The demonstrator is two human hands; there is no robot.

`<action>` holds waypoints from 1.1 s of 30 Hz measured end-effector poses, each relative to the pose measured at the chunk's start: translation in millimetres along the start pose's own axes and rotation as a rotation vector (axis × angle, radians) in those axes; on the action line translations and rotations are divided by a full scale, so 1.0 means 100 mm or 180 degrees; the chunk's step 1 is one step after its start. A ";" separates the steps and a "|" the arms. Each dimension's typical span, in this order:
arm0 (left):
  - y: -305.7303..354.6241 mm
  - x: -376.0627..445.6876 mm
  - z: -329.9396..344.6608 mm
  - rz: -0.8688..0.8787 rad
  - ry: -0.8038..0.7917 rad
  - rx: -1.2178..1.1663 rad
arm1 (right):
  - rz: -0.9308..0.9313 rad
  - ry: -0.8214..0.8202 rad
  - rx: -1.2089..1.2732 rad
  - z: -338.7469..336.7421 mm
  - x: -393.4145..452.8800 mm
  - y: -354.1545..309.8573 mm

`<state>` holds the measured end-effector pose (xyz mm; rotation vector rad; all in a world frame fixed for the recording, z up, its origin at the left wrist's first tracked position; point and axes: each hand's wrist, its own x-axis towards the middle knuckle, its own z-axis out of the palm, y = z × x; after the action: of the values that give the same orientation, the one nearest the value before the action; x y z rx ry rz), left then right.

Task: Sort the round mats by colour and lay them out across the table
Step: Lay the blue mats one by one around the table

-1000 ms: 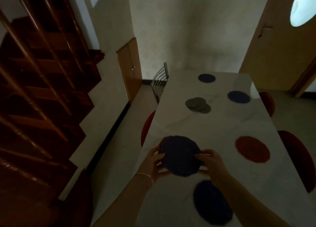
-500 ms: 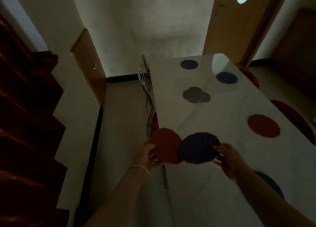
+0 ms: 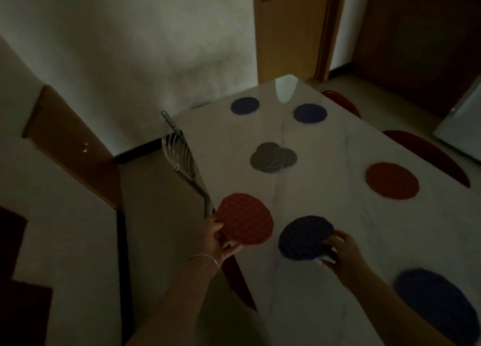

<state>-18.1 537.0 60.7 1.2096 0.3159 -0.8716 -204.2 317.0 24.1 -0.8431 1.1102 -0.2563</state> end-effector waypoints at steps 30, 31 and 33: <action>0.66 1.62 1.13 -0.1290 -0.2004 0.1890 | -0.0137 0.2213 0.0933 1.04 -0.36 0.55; 0.63 1.60 1.12 -0.1303 -0.2028 0.1914 | -0.0126 0.2209 0.1002 1.02 -0.37 0.55; 0.56 1.55 1.10 -0.1348 -0.2064 0.1938 | -0.0136 0.2194 0.1099 0.98 -0.40 0.57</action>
<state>98.2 377.9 39.7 1.3460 -0.2558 -1.7556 -149.4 424.3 28.7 -0.4690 1.6254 -0.7919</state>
